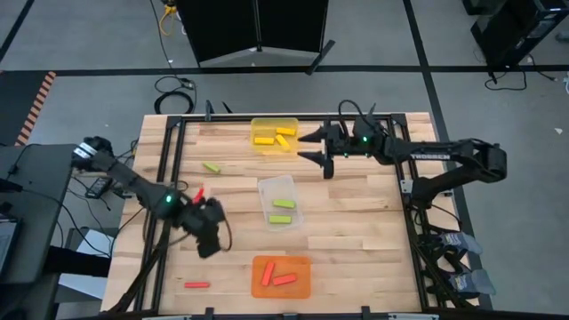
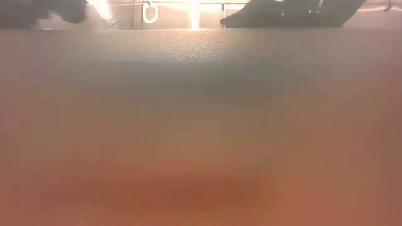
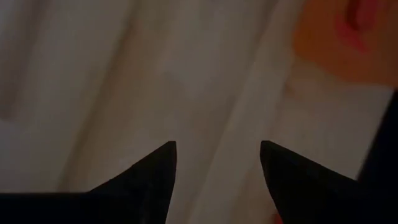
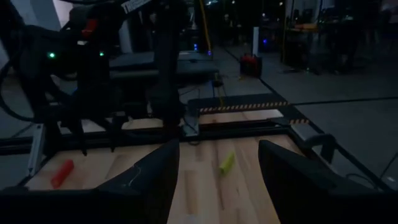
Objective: Sort blocks
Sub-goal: Put the orange block into the orange bin
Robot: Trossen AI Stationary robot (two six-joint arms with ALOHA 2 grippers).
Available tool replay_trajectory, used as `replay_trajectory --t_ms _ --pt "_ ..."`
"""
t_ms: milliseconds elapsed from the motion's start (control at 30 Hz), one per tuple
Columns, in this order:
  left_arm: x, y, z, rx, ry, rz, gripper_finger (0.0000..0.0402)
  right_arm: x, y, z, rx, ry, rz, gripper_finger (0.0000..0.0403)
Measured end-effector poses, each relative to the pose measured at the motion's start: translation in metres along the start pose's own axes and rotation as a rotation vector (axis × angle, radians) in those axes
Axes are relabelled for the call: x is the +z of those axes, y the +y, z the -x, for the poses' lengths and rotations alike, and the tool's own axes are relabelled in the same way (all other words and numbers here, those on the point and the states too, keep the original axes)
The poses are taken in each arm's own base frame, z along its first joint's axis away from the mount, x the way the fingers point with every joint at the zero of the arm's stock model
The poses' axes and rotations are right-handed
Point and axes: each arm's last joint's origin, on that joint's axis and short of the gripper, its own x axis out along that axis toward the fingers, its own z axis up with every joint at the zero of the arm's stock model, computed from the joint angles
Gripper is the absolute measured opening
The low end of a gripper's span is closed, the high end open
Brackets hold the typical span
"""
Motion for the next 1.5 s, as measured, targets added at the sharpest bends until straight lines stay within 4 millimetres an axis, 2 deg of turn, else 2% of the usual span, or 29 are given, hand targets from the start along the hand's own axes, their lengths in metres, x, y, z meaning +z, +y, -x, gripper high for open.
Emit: replay_trajectory --t_ms 233,500,633,833,1133,1267,1500 --pt "-0.030 -0.041 -0.021 -0.074 0.121 -0.022 0.0239 -0.006 0.034 -0.004 0.018 0.012 -0.009 0.0236" --pt "-0.041 -0.074 -0.037 -0.042 0.199 -0.055 0.0239 -0.013 0.065 -0.014 0.023 0.018 -0.003 0.0236" --pt "-0.042 -0.080 -0.034 -0.044 0.161 -0.065 0.0239 -0.020 0.076 -0.027 0.009 0.049 0.002 0.0236" --pt "-0.046 -0.083 -0.032 -0.040 0.145 -0.055 0.0239 -0.030 0.080 -0.052 0.014 0.093 -0.014 0.0236" --pt "-0.063 -0.091 -0.030 -0.067 0.160 -0.014 0.0239 -0.044 0.087 -0.088 0.035 0.149 -0.021 0.0238" --pt "-0.074 -0.098 -0.035 -0.081 0.175 -0.007 0.0239 -0.047 0.091 -0.102 0.049 0.159 -0.012 0.0238" --pt "-0.091 -0.104 -0.057 -0.007 0.278 -0.011 0.0239 -0.051 0.091 -0.113 0.062 0.166 -0.012 0.0237"
